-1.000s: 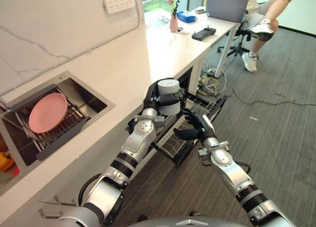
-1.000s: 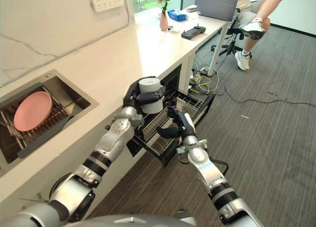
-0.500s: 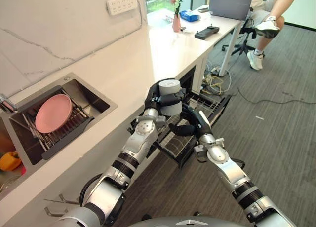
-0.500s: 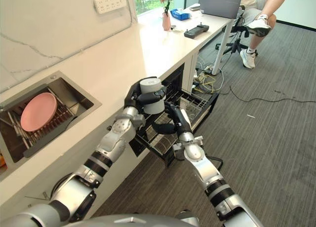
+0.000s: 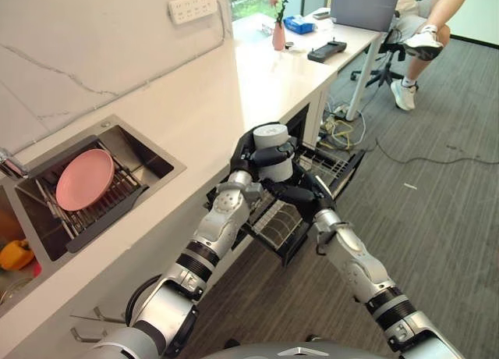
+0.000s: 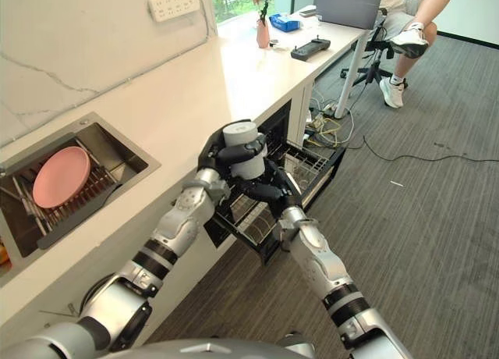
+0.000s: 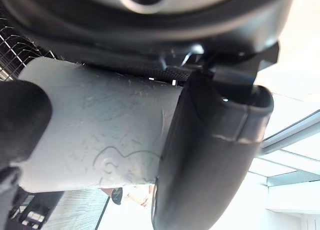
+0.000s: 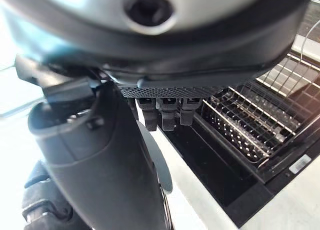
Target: Place the dishes in the dishwasher.
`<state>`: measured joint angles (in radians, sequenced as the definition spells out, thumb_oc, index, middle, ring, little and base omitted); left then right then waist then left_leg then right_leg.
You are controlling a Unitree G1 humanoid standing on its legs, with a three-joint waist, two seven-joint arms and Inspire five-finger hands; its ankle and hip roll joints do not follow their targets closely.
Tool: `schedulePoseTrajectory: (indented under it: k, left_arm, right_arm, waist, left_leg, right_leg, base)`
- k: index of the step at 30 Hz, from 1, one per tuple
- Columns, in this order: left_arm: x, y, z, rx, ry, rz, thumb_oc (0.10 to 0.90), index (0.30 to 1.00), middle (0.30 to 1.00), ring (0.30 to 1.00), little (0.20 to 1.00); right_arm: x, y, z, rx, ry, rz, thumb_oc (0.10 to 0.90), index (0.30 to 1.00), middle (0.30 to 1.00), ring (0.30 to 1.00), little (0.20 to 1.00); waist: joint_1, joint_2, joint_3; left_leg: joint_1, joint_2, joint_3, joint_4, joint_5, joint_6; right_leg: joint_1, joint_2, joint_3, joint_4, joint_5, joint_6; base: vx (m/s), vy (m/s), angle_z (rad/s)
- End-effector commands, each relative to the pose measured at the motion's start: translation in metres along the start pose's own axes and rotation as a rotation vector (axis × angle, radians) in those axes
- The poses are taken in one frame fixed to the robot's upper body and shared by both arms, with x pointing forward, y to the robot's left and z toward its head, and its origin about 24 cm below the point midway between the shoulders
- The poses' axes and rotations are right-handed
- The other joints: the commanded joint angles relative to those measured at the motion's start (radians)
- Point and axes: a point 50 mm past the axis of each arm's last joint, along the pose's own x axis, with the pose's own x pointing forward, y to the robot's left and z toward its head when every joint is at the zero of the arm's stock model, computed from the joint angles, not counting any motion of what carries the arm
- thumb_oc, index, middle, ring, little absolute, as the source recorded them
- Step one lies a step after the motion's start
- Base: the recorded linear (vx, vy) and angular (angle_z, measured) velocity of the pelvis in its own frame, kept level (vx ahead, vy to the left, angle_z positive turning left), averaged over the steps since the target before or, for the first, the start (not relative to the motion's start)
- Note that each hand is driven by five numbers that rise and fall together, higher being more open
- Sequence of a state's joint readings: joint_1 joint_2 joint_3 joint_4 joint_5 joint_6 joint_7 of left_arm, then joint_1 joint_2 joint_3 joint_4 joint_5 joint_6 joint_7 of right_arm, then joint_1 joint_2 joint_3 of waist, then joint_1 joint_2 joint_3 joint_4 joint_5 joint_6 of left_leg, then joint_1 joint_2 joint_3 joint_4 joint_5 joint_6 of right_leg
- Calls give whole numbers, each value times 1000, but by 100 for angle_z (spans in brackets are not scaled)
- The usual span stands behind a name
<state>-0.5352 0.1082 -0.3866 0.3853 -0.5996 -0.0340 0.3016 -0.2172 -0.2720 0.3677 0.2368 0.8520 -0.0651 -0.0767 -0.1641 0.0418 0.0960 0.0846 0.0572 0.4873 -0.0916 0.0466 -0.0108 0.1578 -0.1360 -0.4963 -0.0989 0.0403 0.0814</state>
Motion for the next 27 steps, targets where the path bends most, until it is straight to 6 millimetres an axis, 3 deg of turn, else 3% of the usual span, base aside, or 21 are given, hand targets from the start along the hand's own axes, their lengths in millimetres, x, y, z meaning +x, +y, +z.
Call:
schedulePoseTrajectory:
  k: [1, 9, 27]
  left_arm:
    - [16, -45, 57, -30, -227, -184, 400, 300, 300, 300, 300]
    - [14, -46, 51, -34, -204, -205, 400, 300, 300, 300, 300]
    - [6, -55, 35, -22, -131, -310, 400, 300, 300, 300, 300]
  right_arm:
    - [13, 33, 69, 224, -374, 190, 800, 900, 900, 900, 900]
    - [12, 34, 75, 241, -389, 207, 800, 900, 900, 900, 900]
    - [22, 39, 60, 14, -215, 222, 800, 900, 900, 900, 900]
  waist:
    - [33, -23, -49]
    - [39, -27, -50]
    - [62, -40, -46]
  left_leg:
    - [128, 50, 70, 9, -39, -81]
    - [127, 49, 67, 9, -41, -82]
    - [122, 53, 58, 9, -40, -80]
  right_leg:
    - [-18, -25, -28, 12, -44, 51]
    - [-16, -23, -32, 12, -44, 51]
    - [-14, -24, -39, 12, -45, 48]
  base:
    - [0, 0, 0]
    - [0, 0, 0]
    - [-2, -1, 1]
